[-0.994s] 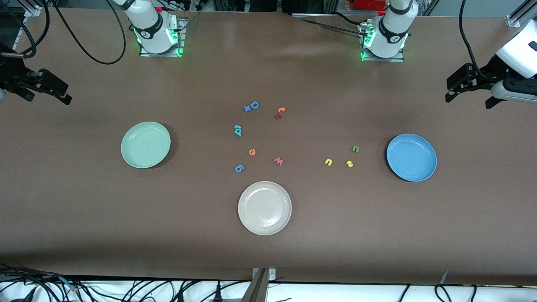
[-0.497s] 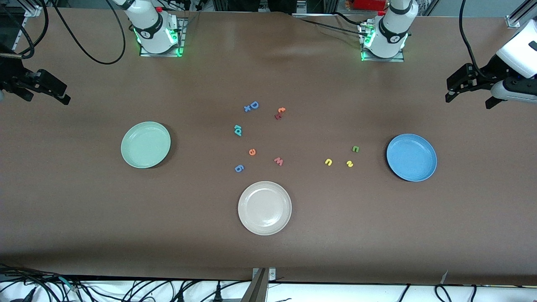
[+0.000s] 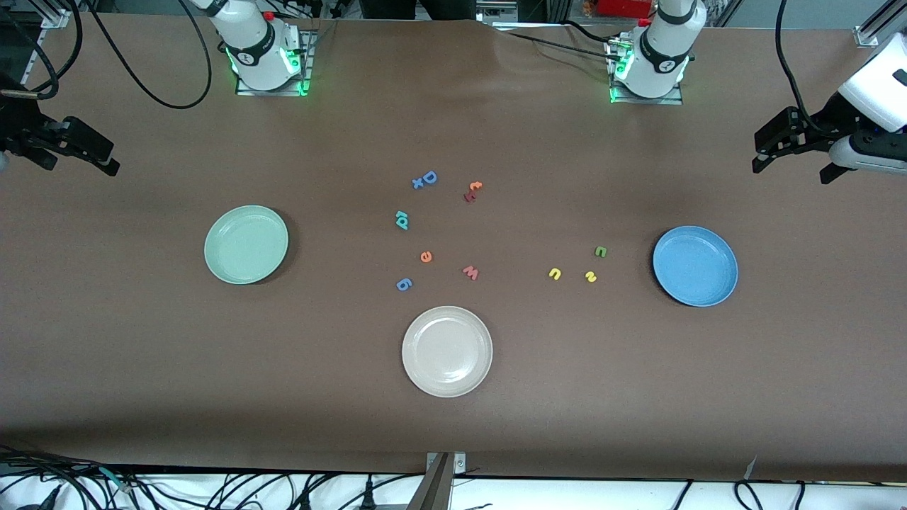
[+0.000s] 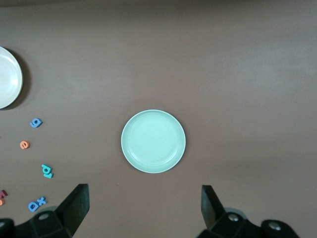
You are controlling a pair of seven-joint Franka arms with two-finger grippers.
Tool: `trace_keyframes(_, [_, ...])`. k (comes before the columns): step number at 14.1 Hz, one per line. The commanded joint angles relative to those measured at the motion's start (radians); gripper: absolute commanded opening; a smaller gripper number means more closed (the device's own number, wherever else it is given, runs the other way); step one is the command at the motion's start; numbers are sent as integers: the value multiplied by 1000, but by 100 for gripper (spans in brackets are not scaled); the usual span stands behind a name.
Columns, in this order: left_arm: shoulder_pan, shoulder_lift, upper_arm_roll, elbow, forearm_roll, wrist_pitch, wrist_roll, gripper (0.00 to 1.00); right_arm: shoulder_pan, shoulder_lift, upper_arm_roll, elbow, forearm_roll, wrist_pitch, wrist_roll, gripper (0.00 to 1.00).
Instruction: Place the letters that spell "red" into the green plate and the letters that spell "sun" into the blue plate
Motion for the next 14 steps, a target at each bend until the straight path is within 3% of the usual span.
trace_keyframes(1, [-1, -21, -3, -27, 26, 16, -6, 100, -6, 18, 6, 24, -1, -23, 2, 100])
trace_keyframes(6, [-5, -24, -4, -113, 20, 102, -8, 100, 23, 44, 22, 16, 7, -37, 1, 100])
trace_keyframes(14, [-10, -23, -40, -214, -18, 210, -11, 100, 303, 246, 27, 12, 9, -9, 327, 100])
